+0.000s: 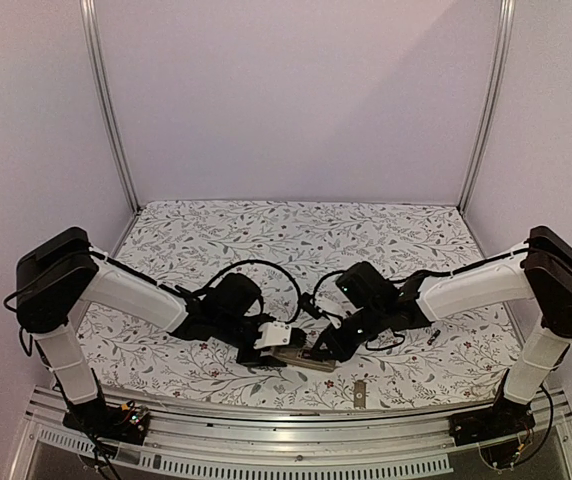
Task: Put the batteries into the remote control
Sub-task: Load the battery into the battery compartment, then press the battery in the battery compartment.
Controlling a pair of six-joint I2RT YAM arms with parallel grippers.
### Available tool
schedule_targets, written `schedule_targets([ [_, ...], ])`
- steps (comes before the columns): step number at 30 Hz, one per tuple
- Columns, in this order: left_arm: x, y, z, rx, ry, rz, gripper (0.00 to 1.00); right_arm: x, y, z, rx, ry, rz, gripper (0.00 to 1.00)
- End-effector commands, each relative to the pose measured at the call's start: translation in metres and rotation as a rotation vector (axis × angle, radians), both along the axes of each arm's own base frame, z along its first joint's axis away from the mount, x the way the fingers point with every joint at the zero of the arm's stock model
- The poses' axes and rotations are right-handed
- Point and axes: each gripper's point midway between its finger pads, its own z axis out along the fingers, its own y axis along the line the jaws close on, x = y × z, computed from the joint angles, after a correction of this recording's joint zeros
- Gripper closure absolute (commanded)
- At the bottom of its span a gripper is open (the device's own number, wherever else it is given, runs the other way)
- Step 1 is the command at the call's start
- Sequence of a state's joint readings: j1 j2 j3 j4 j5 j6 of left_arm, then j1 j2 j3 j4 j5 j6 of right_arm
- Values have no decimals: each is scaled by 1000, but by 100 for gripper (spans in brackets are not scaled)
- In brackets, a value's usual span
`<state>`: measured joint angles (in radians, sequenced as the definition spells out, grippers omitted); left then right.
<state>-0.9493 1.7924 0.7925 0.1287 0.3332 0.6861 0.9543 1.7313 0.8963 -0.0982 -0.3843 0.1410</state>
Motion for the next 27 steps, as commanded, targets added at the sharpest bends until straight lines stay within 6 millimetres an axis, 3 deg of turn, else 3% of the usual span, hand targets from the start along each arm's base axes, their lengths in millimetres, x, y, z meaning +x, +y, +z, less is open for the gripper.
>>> schedule_targets([
  [1,-3,-3,-6,9,19,-5,44,-7,0,-12,-34,32,25,89],
  [10,-8,-5,-8,12,25,-15,46,-9,2,-16,-40,42,16,91],
  [14,-9,-4,-9,17,24,-16,46,-9,13,3,16,39,49,91],
  [17,-8,-4,-9,15,26,-15,46,-11,22,32,93,17,83,89],
  [18,-9,-4,-9,16,28,-15,47,-10,23,45,123,-2,85,87],
  [21,-9,-5,-9,10,36,0,48,4,11,57,137,-39,21,77],
  [24,-10,-4,-10,8,35,15,48,15,-6,45,93,-42,-43,65],
  [27,-10,-3,-9,10,19,21,49,12,-13,29,64,-58,-24,51],
])
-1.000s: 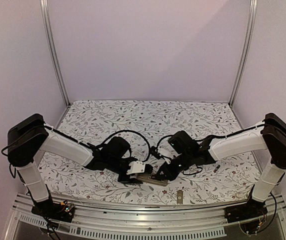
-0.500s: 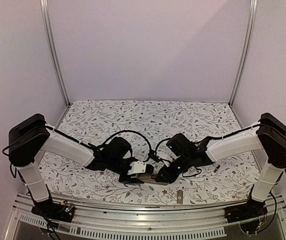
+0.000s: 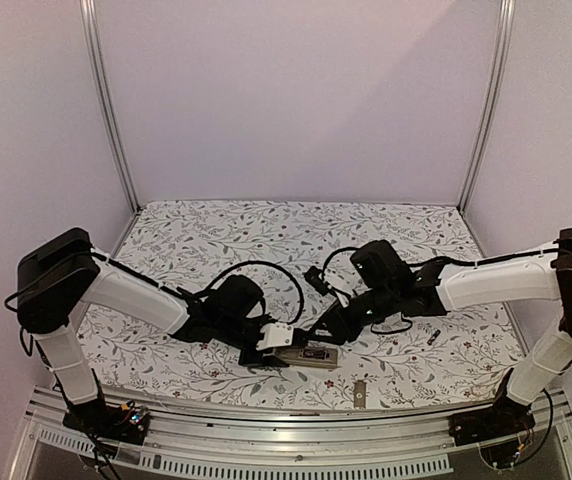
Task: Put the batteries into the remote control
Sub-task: Press the battery in the battery compartment.
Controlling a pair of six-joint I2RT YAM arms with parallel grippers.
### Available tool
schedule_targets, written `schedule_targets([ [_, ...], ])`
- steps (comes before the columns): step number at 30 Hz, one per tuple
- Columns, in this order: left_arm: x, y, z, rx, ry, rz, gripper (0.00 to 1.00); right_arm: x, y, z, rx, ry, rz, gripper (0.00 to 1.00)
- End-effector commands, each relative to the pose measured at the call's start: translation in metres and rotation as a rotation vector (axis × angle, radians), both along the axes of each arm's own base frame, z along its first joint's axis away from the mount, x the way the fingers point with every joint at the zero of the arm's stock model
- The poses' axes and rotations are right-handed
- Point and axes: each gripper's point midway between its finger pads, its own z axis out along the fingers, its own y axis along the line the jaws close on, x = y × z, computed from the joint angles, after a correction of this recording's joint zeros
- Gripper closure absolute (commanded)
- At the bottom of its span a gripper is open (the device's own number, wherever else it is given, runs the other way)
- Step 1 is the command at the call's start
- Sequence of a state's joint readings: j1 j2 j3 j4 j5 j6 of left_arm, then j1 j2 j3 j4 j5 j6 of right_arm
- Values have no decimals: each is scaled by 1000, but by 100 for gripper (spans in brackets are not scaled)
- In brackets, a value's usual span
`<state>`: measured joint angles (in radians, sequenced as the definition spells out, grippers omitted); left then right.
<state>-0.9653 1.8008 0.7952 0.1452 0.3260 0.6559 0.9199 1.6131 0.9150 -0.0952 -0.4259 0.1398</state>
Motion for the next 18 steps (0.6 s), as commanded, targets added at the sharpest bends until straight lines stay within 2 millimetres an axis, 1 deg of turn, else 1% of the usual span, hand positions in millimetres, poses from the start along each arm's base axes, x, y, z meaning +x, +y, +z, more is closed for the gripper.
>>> schedule_targets([
  [1,-7,2,-9,20,3,13,49,-3,-18,-32,-62,-26,6,48],
  [3,-5,1,-9,21,-13,22,49,-9,-18,-33,-20,-101,57,44],
  [5,-4,2,-10,22,-17,47,50,-12,-19,-25,43,-238,113,38],
  [7,-1,4,-11,22,-15,85,50,-11,-22,-4,127,-375,123,28],
  [8,-1,4,-11,19,-15,94,50,-11,-24,2,152,-432,131,25],
  [9,-1,4,-10,15,-18,98,50,-12,-26,10,177,-478,134,23],
  [10,-1,4,-9,14,-18,100,50,-11,-26,13,187,-508,135,22],
  [11,-1,5,-10,13,-18,101,50,-11,-27,12,179,-536,142,22],
  [14,0,4,-11,13,-14,101,50,-10,-29,-5,124,-566,169,22],
  [18,1,4,-12,9,-14,104,50,-18,-27,-30,72,-579,251,24],
])
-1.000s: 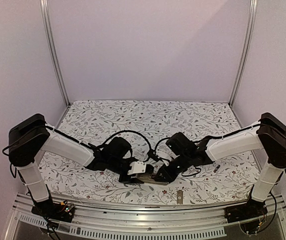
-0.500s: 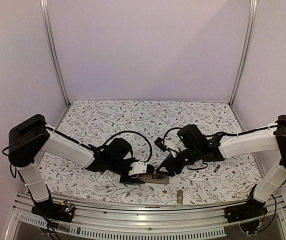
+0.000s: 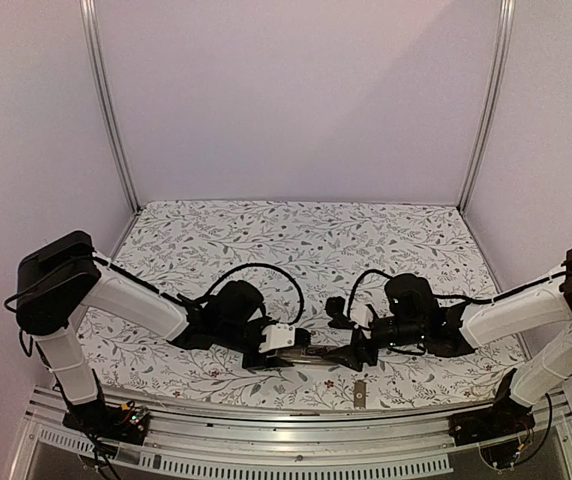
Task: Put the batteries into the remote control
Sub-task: Press the battery in the battery compartment.
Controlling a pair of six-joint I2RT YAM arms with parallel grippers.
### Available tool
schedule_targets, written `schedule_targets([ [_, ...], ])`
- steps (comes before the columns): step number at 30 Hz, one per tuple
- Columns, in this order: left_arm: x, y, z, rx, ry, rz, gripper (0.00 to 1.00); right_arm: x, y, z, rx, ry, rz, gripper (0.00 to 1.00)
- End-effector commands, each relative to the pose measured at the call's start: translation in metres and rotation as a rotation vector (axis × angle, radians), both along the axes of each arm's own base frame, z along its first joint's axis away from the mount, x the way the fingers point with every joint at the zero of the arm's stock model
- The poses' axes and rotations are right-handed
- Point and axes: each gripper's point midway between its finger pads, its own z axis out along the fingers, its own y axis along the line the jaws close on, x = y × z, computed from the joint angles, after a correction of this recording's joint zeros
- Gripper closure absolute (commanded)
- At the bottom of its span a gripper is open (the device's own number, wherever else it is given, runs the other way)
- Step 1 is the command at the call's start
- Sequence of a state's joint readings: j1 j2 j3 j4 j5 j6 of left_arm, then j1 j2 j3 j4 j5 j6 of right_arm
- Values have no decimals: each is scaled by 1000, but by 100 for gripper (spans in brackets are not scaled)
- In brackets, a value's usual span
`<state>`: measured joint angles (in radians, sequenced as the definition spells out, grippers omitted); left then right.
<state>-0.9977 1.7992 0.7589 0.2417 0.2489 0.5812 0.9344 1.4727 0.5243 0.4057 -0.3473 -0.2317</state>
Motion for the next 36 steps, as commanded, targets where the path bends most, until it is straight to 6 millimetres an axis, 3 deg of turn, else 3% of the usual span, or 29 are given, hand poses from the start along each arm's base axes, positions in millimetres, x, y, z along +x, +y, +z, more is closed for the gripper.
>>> schedule_targets([
  [1,-1,9,-13,38,18,34,50,-6,3,-26,-74,-107,76,25],
  [9,-2,7,-12,21,49,24,50,1,5,-38,-129,-160,73,27],
  [19,-2,7,-13,20,63,22,50,-9,10,-60,-177,-145,120,33],
  [36,-2,6,-14,26,71,17,49,-15,17,-58,-191,-165,90,45],
])
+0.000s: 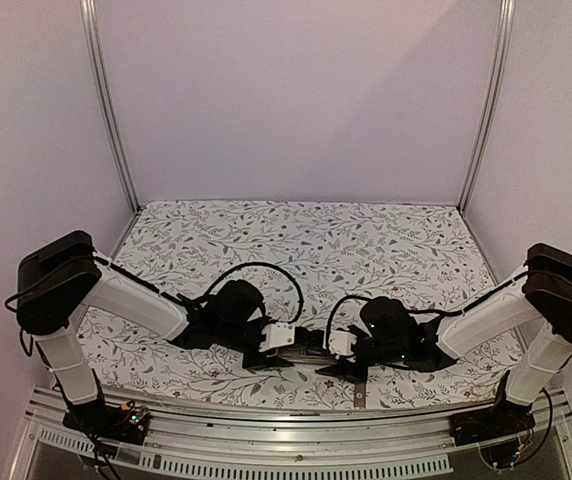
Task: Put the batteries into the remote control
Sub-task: Press the battery in the battery compartment.
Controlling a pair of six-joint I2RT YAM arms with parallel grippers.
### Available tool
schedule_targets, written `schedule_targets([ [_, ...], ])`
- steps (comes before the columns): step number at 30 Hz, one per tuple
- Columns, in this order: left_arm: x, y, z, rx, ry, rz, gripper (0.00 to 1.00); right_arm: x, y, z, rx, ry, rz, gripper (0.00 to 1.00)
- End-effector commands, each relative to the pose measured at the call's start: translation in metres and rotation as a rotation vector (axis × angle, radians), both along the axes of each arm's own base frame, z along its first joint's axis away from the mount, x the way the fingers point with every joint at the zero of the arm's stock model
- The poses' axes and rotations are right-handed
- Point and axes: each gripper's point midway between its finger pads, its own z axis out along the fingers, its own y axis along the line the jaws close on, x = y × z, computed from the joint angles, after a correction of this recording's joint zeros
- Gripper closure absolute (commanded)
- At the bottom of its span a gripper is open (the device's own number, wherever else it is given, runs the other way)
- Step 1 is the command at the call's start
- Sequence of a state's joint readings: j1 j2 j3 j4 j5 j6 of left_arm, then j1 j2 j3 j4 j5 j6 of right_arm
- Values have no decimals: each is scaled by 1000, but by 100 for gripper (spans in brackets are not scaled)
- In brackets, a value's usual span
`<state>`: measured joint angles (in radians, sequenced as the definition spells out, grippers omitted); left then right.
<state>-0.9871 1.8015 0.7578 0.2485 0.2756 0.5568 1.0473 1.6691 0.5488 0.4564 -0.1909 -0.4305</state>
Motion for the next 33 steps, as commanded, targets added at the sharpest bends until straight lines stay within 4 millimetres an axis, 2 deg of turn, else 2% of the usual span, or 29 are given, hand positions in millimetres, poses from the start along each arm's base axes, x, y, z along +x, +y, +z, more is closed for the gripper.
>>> schedule_targets([
  [1,-2,6,-14,43,40,7,49,-3,4,0,2,6,2,46],
  [10,-2,6,-14,44,41,4,49,-4,13,-1,-5,5,45,54],
  [20,-2,6,-15,44,40,3,49,-7,12,-24,-98,37,57,56],
  [24,-2,6,-15,44,42,3,49,-8,10,-24,-109,12,54,57],
  [26,-2,6,-15,45,43,4,49,-8,12,-19,-99,-2,54,54],
  [29,-2,6,-14,43,43,5,49,-2,15,0,-45,-27,18,51],
  [33,-4,7,-13,43,47,-1,47,10,21,38,52,-47,-36,47],
])
